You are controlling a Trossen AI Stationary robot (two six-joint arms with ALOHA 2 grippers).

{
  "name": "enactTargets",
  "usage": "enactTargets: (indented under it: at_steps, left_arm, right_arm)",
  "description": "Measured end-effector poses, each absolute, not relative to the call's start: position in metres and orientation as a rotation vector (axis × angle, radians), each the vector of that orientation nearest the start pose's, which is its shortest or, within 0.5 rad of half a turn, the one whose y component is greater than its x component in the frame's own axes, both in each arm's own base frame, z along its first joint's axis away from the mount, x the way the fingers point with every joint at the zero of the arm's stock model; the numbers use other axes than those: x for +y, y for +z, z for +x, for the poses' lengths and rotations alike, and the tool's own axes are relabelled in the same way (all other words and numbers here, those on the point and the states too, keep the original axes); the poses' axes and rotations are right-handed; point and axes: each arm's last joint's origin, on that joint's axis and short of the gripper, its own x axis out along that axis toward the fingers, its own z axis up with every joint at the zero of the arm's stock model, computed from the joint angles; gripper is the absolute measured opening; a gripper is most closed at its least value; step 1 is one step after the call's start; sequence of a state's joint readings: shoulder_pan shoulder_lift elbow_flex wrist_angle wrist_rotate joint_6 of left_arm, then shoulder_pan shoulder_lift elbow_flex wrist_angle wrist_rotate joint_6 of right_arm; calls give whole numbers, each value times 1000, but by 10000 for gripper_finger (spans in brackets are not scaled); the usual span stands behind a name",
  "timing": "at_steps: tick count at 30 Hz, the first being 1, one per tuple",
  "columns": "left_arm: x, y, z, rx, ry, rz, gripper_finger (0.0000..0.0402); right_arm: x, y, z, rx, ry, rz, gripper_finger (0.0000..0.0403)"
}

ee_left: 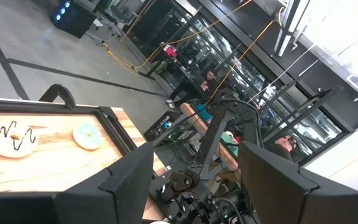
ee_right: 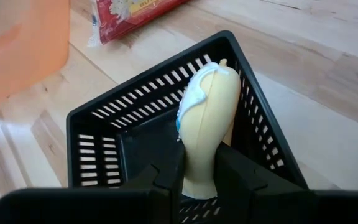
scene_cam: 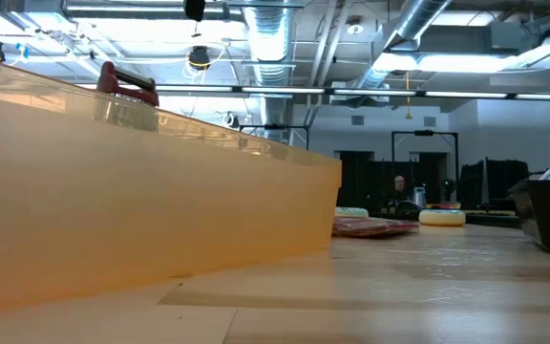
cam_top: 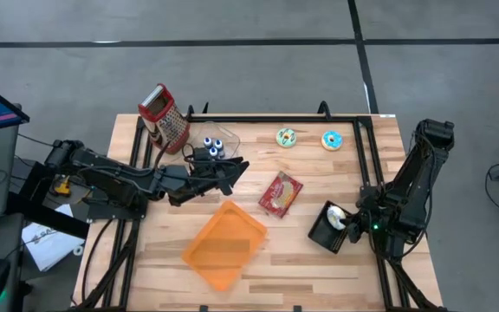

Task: Pick & Place Food Item
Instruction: Put the white donut into the black basket, then put the light blue donut into the black basket

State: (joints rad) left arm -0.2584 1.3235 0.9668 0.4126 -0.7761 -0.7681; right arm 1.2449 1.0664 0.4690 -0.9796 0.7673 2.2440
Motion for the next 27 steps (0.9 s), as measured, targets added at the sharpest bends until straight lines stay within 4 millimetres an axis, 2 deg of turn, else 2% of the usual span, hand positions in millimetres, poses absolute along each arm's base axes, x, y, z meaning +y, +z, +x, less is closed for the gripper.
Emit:
enactTargets:
  at_steps: [6, 18, 27]
  left_arm:
    - [-56, 335, 290, -245, 472, -778, 231]
    - [-56, 335, 290, -239, 449, -787, 231]
    - [-57, 335, 290, -230, 429, -788, 231]
  right_arm:
    - [114, 158, 62, 672, -581, 745, 103]
    - [111, 158, 66, 662, -618, 742, 245]
    - [110, 158, 67, 653, -626, 745, 255]
